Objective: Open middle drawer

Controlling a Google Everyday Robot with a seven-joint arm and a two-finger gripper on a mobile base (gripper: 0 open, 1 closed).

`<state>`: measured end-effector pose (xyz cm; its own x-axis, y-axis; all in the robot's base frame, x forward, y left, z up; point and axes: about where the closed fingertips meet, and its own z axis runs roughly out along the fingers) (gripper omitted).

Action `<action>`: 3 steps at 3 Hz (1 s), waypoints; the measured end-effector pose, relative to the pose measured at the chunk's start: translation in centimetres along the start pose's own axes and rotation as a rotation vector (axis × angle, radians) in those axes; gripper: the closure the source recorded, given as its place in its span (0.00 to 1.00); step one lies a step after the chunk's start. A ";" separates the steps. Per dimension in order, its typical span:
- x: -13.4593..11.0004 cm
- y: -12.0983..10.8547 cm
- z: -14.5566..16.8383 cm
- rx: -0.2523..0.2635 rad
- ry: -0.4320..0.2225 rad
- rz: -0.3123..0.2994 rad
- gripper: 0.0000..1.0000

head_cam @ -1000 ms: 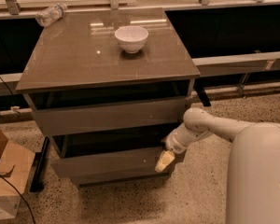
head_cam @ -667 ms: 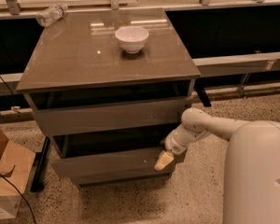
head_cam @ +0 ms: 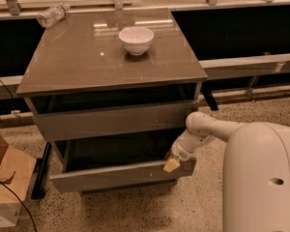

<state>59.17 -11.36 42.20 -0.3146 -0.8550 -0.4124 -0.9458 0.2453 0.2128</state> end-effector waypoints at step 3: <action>2.8 2.8 0.5 -0.059 0.075 0.071 0.21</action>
Offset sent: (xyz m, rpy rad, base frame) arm -0.0763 -0.0327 -0.0330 -0.1479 0.2104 -0.0040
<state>55.60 -12.83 41.16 -0.3718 -0.8688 -0.3271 -0.9142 0.2814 0.2917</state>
